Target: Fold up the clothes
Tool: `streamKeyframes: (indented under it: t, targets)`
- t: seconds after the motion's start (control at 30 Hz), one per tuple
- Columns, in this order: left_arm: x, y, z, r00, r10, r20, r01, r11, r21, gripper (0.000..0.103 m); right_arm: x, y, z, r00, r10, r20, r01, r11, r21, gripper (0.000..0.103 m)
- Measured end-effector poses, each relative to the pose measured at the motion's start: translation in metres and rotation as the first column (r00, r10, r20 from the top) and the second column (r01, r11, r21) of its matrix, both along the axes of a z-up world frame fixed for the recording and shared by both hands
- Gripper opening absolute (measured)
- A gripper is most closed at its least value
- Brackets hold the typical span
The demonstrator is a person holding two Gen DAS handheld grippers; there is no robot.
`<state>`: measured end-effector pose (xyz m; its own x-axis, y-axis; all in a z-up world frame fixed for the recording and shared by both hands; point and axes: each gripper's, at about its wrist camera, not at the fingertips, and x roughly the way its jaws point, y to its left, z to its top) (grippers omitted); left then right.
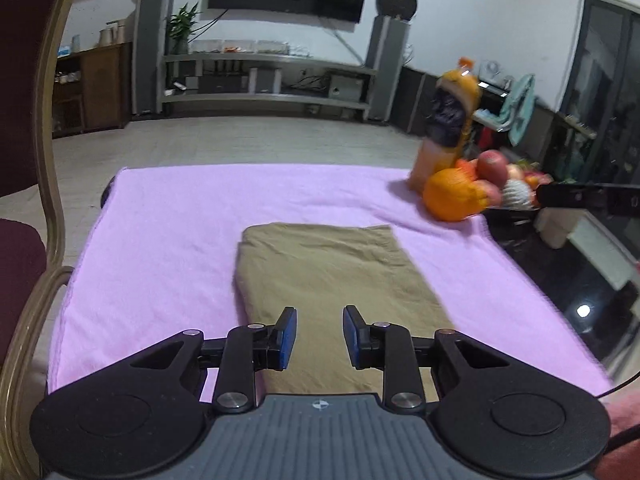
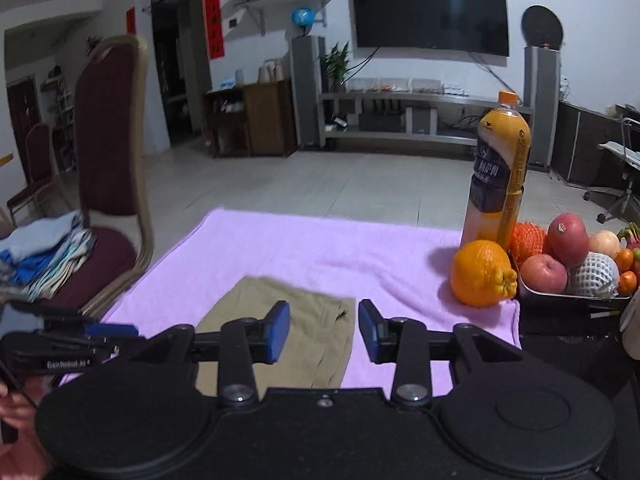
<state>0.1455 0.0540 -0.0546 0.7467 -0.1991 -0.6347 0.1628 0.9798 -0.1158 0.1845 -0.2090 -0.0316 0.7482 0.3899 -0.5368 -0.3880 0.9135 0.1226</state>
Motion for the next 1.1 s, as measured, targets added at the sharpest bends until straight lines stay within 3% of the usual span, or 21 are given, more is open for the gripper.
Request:
streamKeyframes:
  t: [0.1,0.17,0.27,0.33,0.43,0.53,0.6,0.67,0.73,0.8,0.83,0.9,1.0,1.1]
  targets:
    - [0.023,-0.002,-0.022,0.999,-0.015,-0.042,0.017,0.999,0.035,0.025,0.033,0.001,-0.041,0.996,-0.024,-0.090,0.032,0.996,0.083,0.035]
    - [0.035,-0.007,-0.032,0.999,-0.036,-0.039,0.039,0.998,0.059,0.025,0.053,0.003,-0.072,0.982,-0.016,-0.189,0.048,0.985,0.167,0.019]
    - [0.053,-0.014,-0.037,0.997,-0.075,-0.013,0.076,0.995,0.065,0.021,0.079,0.006,-0.102,0.959,0.044,-0.281,0.044,0.953,0.299,0.018]
    - [0.066,-0.018,-0.041,0.996,-0.089,-0.012,0.089,0.994,0.066,0.019,0.096,0.012,-0.116,0.940,0.117,-0.321,0.026,0.913,0.408,0.019]
    - [0.078,-0.023,-0.055,0.995,-0.086,-0.057,0.088,0.995,0.051,0.017,0.123,0.032,-0.142,0.887,0.244,-0.392,-0.002,0.850,0.526,0.019]
    - [0.077,-0.028,-0.061,0.996,-0.077,-0.054,0.080,0.995,0.059,0.017,0.145,0.058,-0.175,0.817,0.360,-0.449,-0.027,0.803,0.595,0.019]
    - [0.077,-0.031,-0.062,0.996,-0.073,-0.051,0.076,0.995,0.065,0.017,0.160,0.068,-0.195,0.789,0.394,-0.471,-0.019,0.783,0.622,0.014]
    - [0.078,-0.032,-0.063,0.996,-0.070,-0.050,0.073,0.995,0.068,0.017,0.171,0.059,-0.203,0.827,0.330,-0.454,0.024,0.787,0.617,0.000]
    - [0.078,-0.034,-0.063,0.996,-0.071,-0.045,0.075,0.994,0.079,0.017,0.182,0.047,-0.210,0.870,0.241,-0.431,0.081,0.792,0.605,0.000]
    - [0.079,-0.036,-0.062,0.996,-0.073,-0.046,0.077,0.993,0.087,0.017,0.188,0.027,-0.207,0.913,0.055,-0.405,0.194,0.814,0.547,0.000]
    - [0.080,-0.036,-0.062,0.996,-0.074,-0.047,0.078,0.993,0.091,0.017,0.188,0.015,-0.204,0.913,-0.065,-0.402,0.279,0.818,0.503,0.003]
    - [0.080,-0.034,-0.058,0.996,-0.071,-0.049,0.075,0.993,0.088,0.018,0.185,-0.007,-0.193,0.890,-0.196,-0.412,0.387,0.802,0.456,0.009]
    - [0.069,-0.026,-0.033,0.999,-0.035,-0.013,0.036,0.998,0.060,0.018,0.170,-0.021,-0.161,0.890,-0.214,-0.403,0.389,0.817,0.425,0.009]
    - [0.056,-0.017,-0.006,1.000,0.004,0.024,-0.005,1.000,0.030,0.018,0.143,-0.019,-0.117,0.918,-0.168,-0.360,0.323,0.844,0.428,0.013]
